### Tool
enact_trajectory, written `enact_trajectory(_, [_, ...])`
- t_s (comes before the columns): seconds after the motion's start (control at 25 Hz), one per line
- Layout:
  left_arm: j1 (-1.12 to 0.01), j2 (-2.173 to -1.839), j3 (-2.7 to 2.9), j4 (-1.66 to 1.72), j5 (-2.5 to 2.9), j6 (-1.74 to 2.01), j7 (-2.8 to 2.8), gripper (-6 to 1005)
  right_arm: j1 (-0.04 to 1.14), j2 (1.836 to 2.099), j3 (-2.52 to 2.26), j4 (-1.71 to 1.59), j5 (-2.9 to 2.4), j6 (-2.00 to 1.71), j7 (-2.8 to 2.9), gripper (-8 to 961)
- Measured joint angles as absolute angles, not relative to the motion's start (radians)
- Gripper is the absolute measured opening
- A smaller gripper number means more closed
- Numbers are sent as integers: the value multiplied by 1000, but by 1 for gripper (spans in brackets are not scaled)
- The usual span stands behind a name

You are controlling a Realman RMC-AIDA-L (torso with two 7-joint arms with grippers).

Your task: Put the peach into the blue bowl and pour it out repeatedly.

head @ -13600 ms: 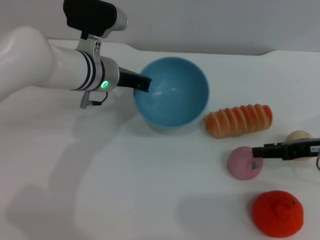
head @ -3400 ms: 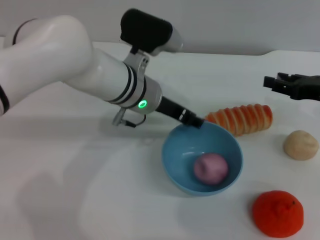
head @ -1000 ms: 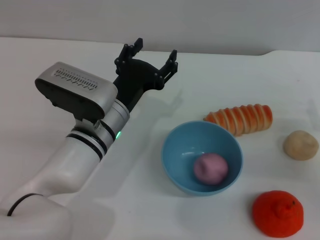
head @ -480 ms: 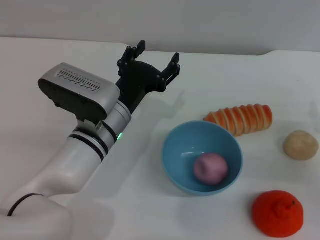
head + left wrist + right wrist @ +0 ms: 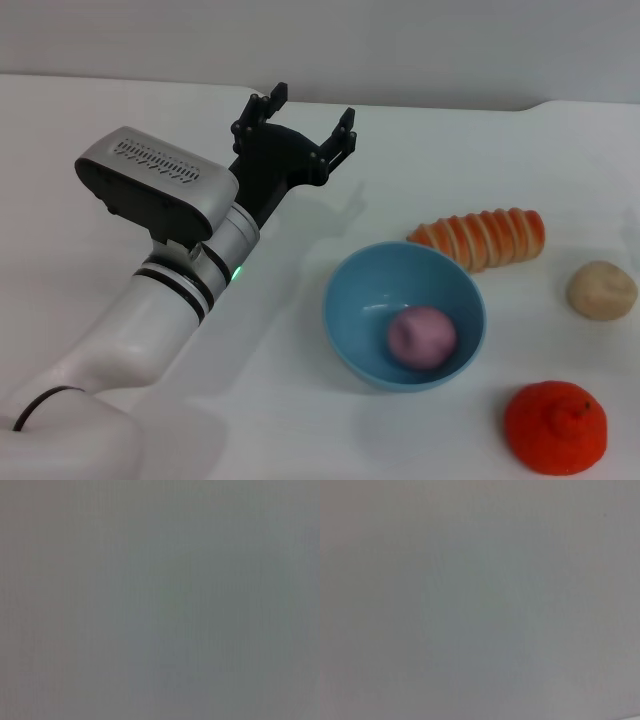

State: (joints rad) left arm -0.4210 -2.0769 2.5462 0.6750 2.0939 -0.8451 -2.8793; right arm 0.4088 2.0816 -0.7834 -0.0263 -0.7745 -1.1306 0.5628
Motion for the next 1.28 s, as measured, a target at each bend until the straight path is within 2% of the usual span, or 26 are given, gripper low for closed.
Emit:
enact_trajectory(0.6, [-464, -2075, 2540, 662, 2101, -857, -2878, 822, 403, 2083, -779, -24, -771, -1142, 563, 615])
enact_trajectory(1.28, [-453, -2077, 2546, 661, 2094, -850, -2878, 823, 410, 2082, -779, -24, -768, -1157, 563, 615])
